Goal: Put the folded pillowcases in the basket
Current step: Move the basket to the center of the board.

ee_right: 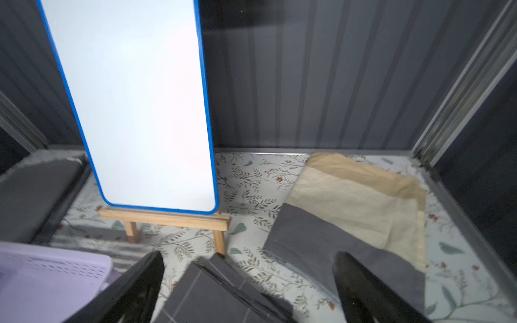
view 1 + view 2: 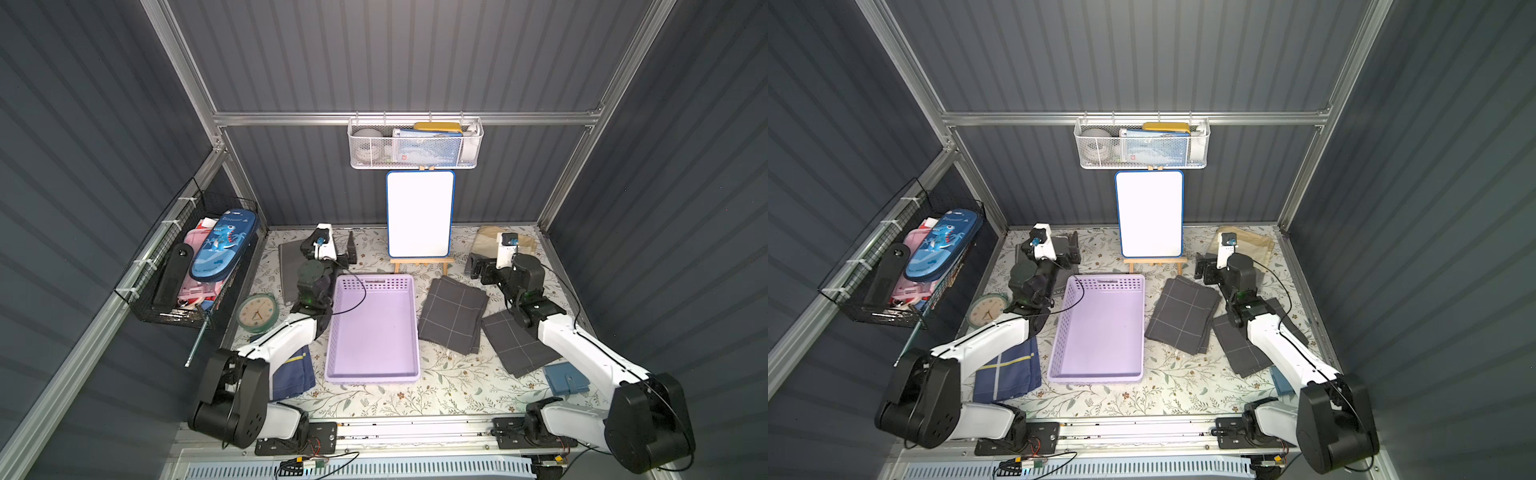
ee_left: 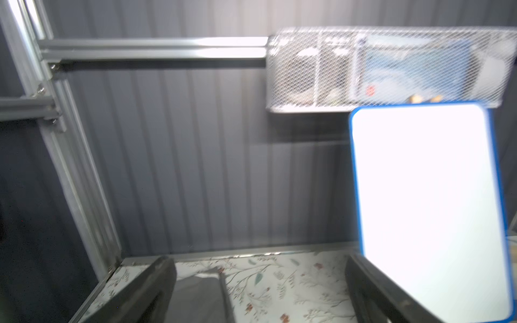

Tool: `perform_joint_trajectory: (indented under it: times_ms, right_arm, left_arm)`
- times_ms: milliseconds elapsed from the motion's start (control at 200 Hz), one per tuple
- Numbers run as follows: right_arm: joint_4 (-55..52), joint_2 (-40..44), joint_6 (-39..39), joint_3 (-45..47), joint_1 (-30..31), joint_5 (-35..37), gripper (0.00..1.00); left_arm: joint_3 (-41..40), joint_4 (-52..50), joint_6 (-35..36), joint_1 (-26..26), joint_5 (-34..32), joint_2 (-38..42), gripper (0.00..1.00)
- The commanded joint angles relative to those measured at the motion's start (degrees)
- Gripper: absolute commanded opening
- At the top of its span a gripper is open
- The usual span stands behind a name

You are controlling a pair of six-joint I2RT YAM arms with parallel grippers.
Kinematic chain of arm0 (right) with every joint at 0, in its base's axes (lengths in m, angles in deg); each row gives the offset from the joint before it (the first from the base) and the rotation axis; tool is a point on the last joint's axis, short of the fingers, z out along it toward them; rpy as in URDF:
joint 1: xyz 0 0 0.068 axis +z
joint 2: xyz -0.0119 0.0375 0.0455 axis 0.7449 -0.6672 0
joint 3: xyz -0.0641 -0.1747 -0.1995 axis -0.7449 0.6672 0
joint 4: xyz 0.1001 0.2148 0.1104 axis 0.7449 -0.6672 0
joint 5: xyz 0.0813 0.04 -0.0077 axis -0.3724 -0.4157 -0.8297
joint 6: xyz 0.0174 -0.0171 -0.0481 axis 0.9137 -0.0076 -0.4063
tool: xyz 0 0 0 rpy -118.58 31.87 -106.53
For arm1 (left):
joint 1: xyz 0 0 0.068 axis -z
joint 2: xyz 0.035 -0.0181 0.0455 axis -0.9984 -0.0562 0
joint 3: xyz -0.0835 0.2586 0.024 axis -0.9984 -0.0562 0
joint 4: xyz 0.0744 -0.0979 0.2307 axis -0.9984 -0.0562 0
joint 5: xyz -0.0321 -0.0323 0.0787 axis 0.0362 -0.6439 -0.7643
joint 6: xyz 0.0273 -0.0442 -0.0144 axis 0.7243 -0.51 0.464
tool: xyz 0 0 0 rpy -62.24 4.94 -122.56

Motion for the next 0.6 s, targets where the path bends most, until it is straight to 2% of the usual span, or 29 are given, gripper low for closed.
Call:
perform_joint_trajectory:
  times_ms: [0,25,80,115,160,195,225,265,300,320,340,430,455,485,545,595]
  right_arm:
    - [-23.4,-1.2,20.6,-5.9,-3.8,-7.2,0.99]
    - [-21.8,-1.5,21.1,-5.7,-5.4,-14.6,0.98]
    - [-17.2,-2.0,24.2,-4.6,-7.9,-27.1,0.83]
    - [-15.9,-2.2,26.8,-3.9,-8.2,-28.3,0.71]
    - [-17.0,-2.7,28.7,-4.3,-8.0,-29.3,0.57]
    - [-20.9,-3.5,28.2,-5.8,-7.4,-29.7,0.47]
    - [-25.0,-4.4,26.9,-7.7,-6.9,-30.2,0.43]
    - [-30.5,-5.5,24.8,-10.1,-5.3,-30.5,0.42]
    - [-33.3,-6.1,23.4,-11.1,-3.6,-29.9,0.40]
    - [-34.6,-6.3,22.6,-11.4,-2.3,-29.6,0.40]
    - [-36.5,-6.4,21.8,-11.6,-0.9,-29.6,0.40]
    - [-39.0,-5.0,20.0,-9.7,6.0,-28.6,0.51]
    - [-38.9,-4.6,20.1,-8.6,7.5,-29.0,0.53]
    - [-38.6,-4.1,20.6,-7.2,9.8,-29.3,0.55]
    - [-38.0,-3.7,21.7,-5.0,14.1,-29.4,0.60]
    - [-37.3,-4.0,22.2,-3.7,17.1,-29.6,0.63]
  left_arm:
    - [9.4,-20.8,-0.8,9.3,-8.5,1.0,0.99]
    - [11.5,-23.4,-2.6,11.8,-9.8,0.6,0.99]
    - [16.9,-29.4,-10.1,15.0,-9.1,0.0,0.99]
    - [20.7,-33.7,-17.5,15.3,-3.9,-0.5,0.99]
    - [24.1,-38.6,-22.8,15.1,4.1,-1.1,1.00]
    - [24.7,-40.4,-26.9,15.1,6.3,-1.4,0.99]
    - [23.2,-38.6,-29.0,14.9,9.0,-1.5,0.99]
    - [19.7,-32.1,-28.6,13.1,21.0,-1.6,1.00]
    - [17.7,-27.8,-30.2,12.4,26.9,-2.3,0.99]
    - [17.9,-27.4,-30.7,12.1,29.3,-3.1,0.93]
    - [18.8,-28.1,-30.7,12.1,30.3,-4.1,0.82]
    - [24.6,-33.2,-29.4,12.3,25.3,-7.4,0.34]
    - [25.5,-35.4,-30.1,12.3,23.7,-7.6,0.25]
    - [26.7,-37.9,-30.6,12.3,22.3,-7.5,0.23]
    - [28.0,-42.4,-32.0,12.3,19.1,-6.5,0.25]
    - [28.9,-46.2,-35.8,12.3,16.3,-5.8,0.25]
